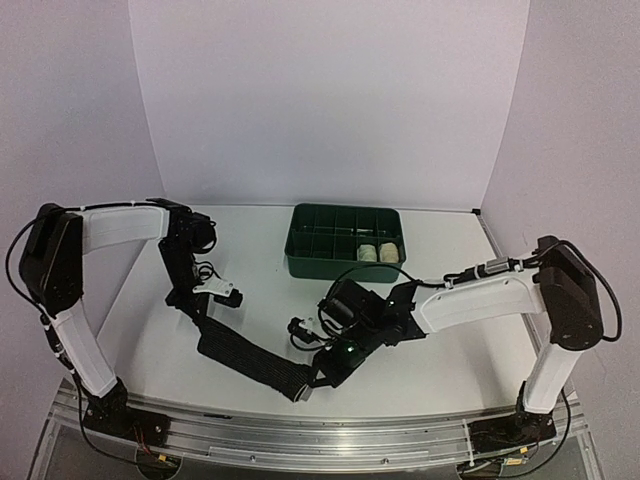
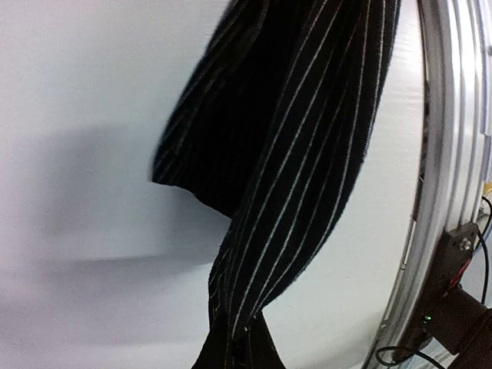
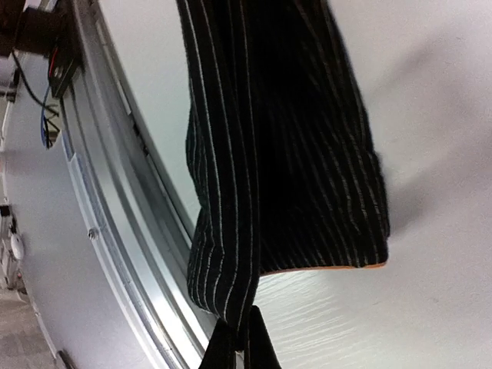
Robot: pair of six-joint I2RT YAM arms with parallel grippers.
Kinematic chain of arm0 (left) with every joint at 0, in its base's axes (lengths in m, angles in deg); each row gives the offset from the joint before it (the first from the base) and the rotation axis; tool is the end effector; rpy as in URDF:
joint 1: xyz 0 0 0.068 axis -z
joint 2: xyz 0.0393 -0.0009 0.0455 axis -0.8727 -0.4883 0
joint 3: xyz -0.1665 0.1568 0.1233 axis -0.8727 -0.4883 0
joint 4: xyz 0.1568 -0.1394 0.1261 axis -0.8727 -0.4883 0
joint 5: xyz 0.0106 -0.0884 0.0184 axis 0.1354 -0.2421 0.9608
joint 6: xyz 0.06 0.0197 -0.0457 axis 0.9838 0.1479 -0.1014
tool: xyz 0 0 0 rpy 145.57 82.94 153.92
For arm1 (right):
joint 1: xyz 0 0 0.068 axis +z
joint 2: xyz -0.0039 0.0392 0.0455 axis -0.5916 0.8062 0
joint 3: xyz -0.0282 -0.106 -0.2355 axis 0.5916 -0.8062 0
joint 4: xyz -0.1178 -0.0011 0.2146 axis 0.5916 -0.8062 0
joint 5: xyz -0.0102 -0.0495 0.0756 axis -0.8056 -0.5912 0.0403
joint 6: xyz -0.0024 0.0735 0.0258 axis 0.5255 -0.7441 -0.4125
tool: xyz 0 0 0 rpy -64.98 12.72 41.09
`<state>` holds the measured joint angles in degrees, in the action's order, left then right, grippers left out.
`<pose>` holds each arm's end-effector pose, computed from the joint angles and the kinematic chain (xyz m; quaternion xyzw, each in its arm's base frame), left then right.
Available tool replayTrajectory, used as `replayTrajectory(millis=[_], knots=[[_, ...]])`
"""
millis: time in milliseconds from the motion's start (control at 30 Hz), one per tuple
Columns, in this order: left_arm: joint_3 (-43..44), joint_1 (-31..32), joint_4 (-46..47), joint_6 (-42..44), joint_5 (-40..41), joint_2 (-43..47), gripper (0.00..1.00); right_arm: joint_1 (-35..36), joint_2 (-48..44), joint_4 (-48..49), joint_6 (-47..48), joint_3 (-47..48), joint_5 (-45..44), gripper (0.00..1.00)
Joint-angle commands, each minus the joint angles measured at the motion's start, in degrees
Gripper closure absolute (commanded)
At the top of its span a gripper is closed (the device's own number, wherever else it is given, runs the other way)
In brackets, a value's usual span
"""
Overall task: Roll the underwear
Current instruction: Fold the underwear at the center of the board.
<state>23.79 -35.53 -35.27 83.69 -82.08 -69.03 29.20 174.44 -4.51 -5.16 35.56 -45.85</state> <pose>0.2377 -0.1293 0.1716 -0.7432 -0.6562 0.1307 0.0052 0.1341 0.3483 0.1445 -0.4354 0.8362 0.3144 0.1114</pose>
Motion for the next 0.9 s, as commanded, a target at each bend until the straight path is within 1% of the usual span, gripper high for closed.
replayTrajectory(millis=[0, 233, 367, 467, 600, 633, 667, 700, 733, 800, 867], knots=[[6.21, -2.14, 0.72, -5.91, -1.08, -8.14, 1.0, -4.34, 3.08, 2.56, -8.12, -0.72, 5.77, 1.0], [10.46, -2.57, 4.23, -9.78, 0.35, -17.07, 0.99, -8.46, 7.47, 7.71, -15.05, -1.75, 7.26, 1.0], [11.55, -2.95, 7.58, -11.34, 2.39, -19.71, 0.96, -10.04, 7.23, 10.76, -18.03, -3.47, 3.72, 1.0], [12.59, -3.21, 9.6, -12.66, 3.08, -21.18, 0.91, -10.39, 7.24, 10.94, -18.14, -3.43, 1.55, 1.0], [13.9, -3.27, 11.56, -14.44, 3.01, -22.1, 0.84, -10.4, 9.0, 10.78, -18.39, -2.1, 2.16, 0.99], [13.93, -3.27, 12.09, -14.81, 2.96, -22.02, 0.81, -10.39, 9.37, 10.66, -18.62, -1.84, 2.26, 0.94], [13.84, -3.27, 12.83, -15.21, 3.0, -21.82, 0.76, -10.39, 9.54, 10.53, -18.8, -1.69, 2.29, 0.86], [13.69, -3.26, 13.7, -15.65, 3.1, -21.51, 0.71, -10.4, 9.55, 10.39, -18.91, -1.61, 2.3, 0.77], [13.59, -3.34, 14.38, -16.09, 3.12, -20.9, 0.64, -10.44, 9.17, 10.23, -18.63, -1.55, 2.35, 0.72], [13.77, -3.63, 15.8, -17.27, 2.59, -19.74, 0.55, -10.42, 7.82, 8.59, -17.02, -1.12, 1.8, 0.66], [14.74, -4.3, 17.2, -18.81, 1.91, -18.3, 0.5, -10.43, 5.54, 4.07, -13.83, -0.04, -0.68, 0.64]])
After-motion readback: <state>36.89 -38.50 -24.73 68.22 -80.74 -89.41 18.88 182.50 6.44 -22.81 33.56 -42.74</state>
